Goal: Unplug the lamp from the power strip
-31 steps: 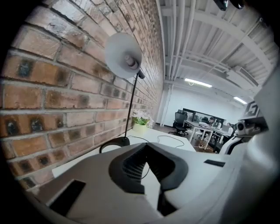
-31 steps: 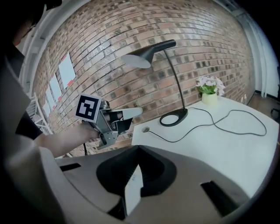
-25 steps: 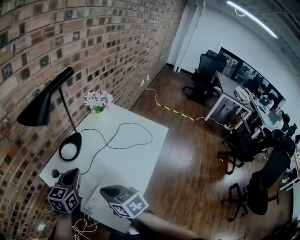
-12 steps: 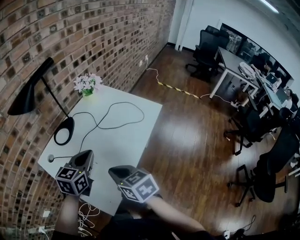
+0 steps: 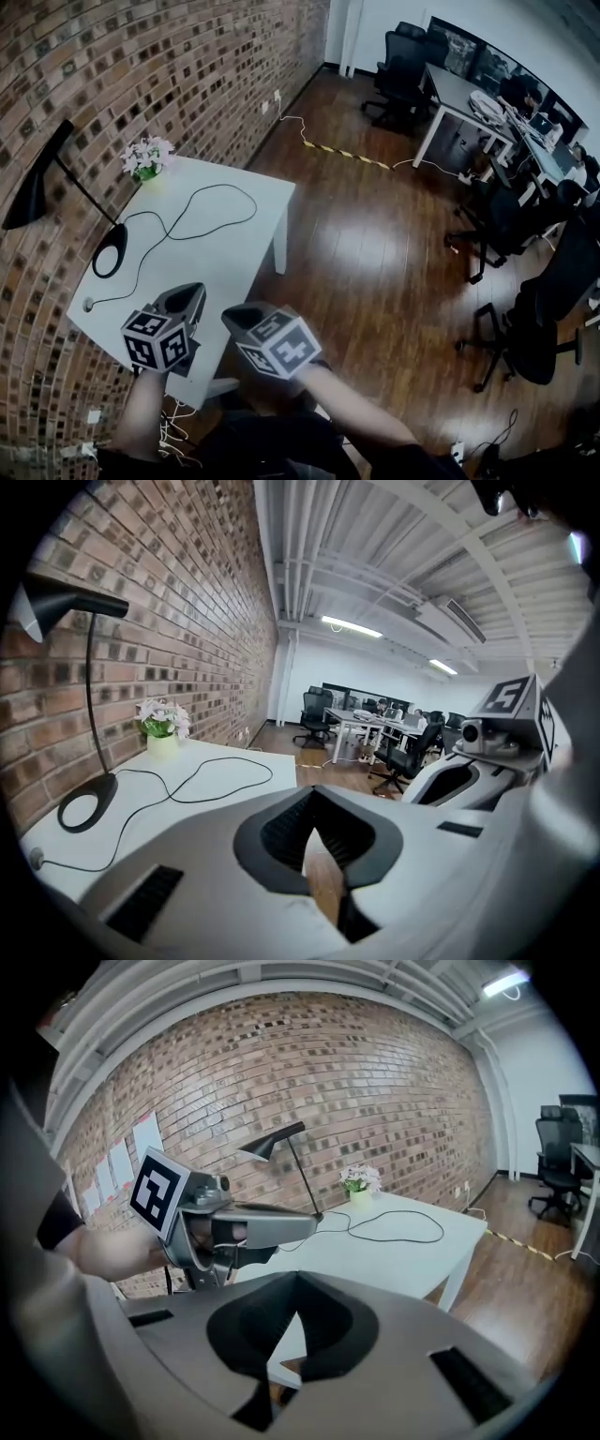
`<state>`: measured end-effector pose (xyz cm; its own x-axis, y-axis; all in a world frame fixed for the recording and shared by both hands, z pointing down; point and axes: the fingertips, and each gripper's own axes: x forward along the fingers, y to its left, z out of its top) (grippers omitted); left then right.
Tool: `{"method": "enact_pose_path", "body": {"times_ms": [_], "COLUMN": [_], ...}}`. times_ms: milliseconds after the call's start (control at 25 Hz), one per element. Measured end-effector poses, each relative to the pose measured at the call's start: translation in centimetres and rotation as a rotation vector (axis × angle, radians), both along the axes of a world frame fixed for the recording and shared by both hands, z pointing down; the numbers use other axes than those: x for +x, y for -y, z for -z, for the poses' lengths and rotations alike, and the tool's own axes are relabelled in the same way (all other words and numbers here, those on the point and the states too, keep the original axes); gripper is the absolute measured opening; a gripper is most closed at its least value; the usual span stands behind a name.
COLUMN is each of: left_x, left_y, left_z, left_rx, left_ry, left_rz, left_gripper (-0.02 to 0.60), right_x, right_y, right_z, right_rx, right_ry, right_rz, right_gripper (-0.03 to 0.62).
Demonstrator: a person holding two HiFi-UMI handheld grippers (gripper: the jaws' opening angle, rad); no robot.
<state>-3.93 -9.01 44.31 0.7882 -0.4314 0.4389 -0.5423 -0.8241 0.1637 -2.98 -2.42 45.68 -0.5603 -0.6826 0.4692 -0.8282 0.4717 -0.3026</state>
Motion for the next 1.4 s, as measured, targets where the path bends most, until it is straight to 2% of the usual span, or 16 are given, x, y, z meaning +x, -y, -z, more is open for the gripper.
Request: {"method": "enact_pose_path", "body": {"times_ms": [160, 280, 520, 720, 880, 1000, 1400], "left_x": [2.0, 2.7, 4.1, 7.2, 9.8, 10.8, 14.1], "left_y": [-1.3, -2.0, -3.4, -4.7, -5.4, -5.9, -7.2], "left_z": [0.6, 0.8, 0.4, -0.1, 0.3, -0.1, -0.5], "left_rx": [-0.031, -0.073, -0.107, -0.059, -0.009, -0.020, -0.032], "left_ry": [-0.034, -0.060, -0.026, 0.043, 0.033, 0.021, 0.057], "left_rz": [-0.036, -0.041, -0.071, -0.086, -0.078, -0.054, -0.068], "left_gripper": [-0.002, -0.003, -0.003, -0.003, 0.000, 0.002, 0.000], "right_x": [2.0, 2.2, 2.5, 5.3, 7.5, 8.7, 13.4], "right_y": [-0.5, -0.7, -1.4, -4.0, -5.6, -6.5, -7.8], "right_z": [0.0, 0.2, 1.2, 0.8, 0.6, 0.0, -0.1], "right_rx": [0.036, 0.047, 0.092, 0.093, 0.086, 0.068, 0.069], "right_ry": [-0.046, -0.030, 0.020, 0.010, -0.004, 0.022, 0.056], "right_rz": [-0.025, -0.017, 0.011, 0.029, 0.056, 0.050, -0.014], "right_gripper": [0.000, 0.000, 0.000, 0.000, 0.000, 0.000, 0.000]}}
